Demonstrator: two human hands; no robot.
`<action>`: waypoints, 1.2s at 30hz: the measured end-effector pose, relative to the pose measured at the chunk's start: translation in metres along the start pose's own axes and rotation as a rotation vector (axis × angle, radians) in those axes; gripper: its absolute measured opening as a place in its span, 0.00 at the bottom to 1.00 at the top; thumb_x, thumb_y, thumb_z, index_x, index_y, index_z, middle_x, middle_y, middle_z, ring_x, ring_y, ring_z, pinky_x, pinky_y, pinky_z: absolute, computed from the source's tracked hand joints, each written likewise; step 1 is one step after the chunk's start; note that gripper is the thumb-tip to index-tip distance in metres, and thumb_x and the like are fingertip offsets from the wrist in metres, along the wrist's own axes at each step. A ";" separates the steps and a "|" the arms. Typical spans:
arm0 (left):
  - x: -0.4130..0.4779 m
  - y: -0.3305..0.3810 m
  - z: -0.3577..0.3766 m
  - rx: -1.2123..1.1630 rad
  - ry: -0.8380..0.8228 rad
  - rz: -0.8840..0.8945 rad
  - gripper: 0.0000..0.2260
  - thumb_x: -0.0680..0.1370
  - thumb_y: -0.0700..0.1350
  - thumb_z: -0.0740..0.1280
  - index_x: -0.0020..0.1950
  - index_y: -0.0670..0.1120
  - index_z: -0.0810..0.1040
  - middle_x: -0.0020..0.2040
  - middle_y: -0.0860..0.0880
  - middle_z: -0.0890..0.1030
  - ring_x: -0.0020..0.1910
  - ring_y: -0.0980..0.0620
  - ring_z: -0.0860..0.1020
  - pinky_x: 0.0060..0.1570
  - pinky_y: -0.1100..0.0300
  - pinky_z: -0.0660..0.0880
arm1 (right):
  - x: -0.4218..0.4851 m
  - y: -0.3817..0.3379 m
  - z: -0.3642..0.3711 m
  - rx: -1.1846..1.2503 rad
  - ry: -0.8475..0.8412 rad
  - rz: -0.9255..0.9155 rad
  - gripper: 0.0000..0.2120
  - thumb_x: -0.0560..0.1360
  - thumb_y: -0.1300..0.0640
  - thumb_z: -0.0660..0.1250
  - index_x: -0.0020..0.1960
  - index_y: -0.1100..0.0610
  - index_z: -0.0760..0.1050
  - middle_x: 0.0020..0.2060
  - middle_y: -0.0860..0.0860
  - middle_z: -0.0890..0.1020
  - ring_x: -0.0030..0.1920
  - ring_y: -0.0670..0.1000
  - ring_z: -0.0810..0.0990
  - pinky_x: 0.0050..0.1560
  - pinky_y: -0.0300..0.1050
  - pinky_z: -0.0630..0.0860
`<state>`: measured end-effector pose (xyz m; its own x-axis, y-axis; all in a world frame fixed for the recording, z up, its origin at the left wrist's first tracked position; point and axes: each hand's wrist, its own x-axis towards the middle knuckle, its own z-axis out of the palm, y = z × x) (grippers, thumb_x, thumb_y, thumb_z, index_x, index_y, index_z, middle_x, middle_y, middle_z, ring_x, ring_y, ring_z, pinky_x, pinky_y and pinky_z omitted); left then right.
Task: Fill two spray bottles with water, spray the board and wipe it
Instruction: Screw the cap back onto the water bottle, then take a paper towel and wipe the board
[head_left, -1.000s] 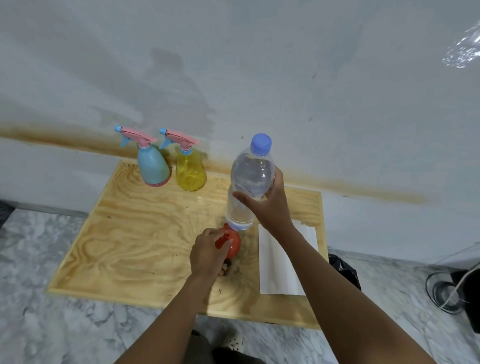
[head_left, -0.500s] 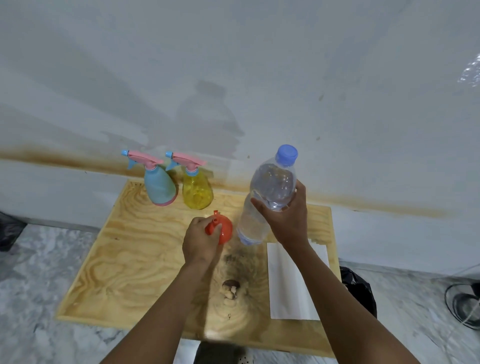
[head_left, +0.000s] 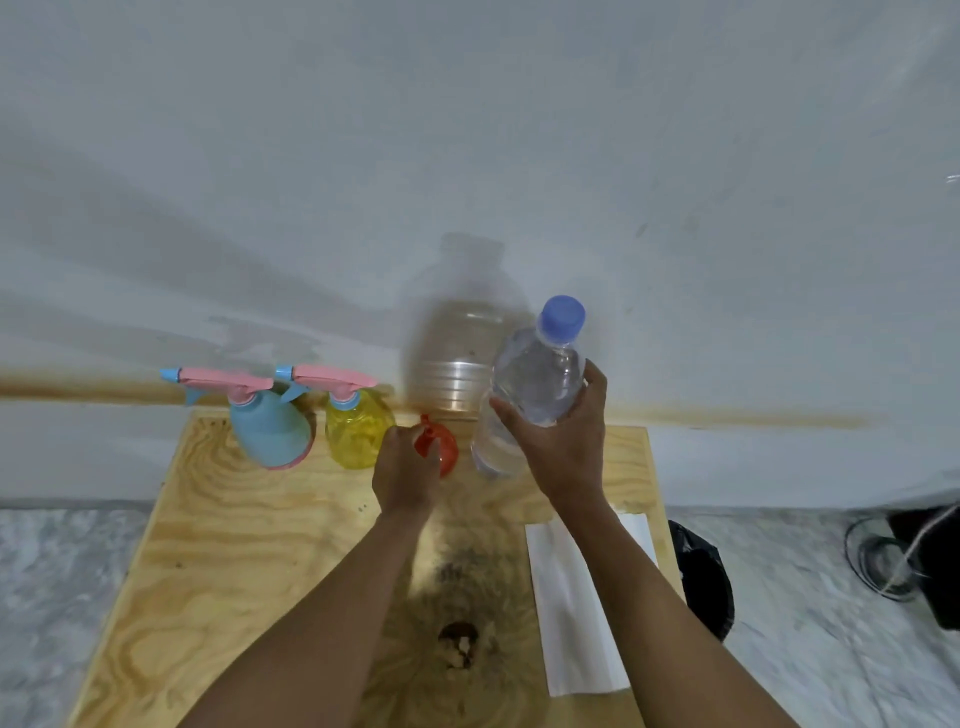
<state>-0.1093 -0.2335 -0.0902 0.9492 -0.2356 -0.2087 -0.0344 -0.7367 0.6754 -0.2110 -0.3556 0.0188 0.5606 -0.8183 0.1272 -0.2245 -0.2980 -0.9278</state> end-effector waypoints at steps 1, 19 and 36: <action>0.001 0.000 0.002 -0.007 -0.001 -0.002 0.14 0.79 0.48 0.67 0.64 0.50 0.80 0.60 0.45 0.77 0.60 0.46 0.76 0.53 0.54 0.72 | 0.001 -0.001 0.002 -0.003 -0.001 0.007 0.41 0.62 0.49 0.84 0.67 0.51 0.65 0.53 0.33 0.72 0.53 0.26 0.73 0.48 0.22 0.70; -0.059 -0.021 0.009 0.007 -0.086 0.067 0.28 0.75 0.57 0.68 0.74 0.56 0.65 0.68 0.55 0.70 0.64 0.52 0.73 0.54 0.52 0.77 | -0.025 0.014 -0.033 -0.179 -0.104 -0.014 0.42 0.68 0.38 0.74 0.75 0.53 0.62 0.70 0.47 0.73 0.69 0.44 0.72 0.64 0.36 0.70; -0.171 -0.037 0.055 0.473 -0.334 0.272 0.30 0.73 0.63 0.70 0.71 0.52 0.72 0.76 0.46 0.60 0.75 0.44 0.58 0.74 0.51 0.58 | -0.143 0.146 -0.125 -0.801 -0.378 0.272 0.20 0.75 0.36 0.67 0.62 0.46 0.78 0.51 0.42 0.82 0.56 0.45 0.78 0.55 0.44 0.71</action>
<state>-0.2877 -0.2006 -0.1179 0.7408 -0.5822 -0.3350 -0.4670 -0.8049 0.3662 -0.4236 -0.3433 -0.0915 0.5991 -0.7369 -0.3130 -0.7913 -0.4854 -0.3718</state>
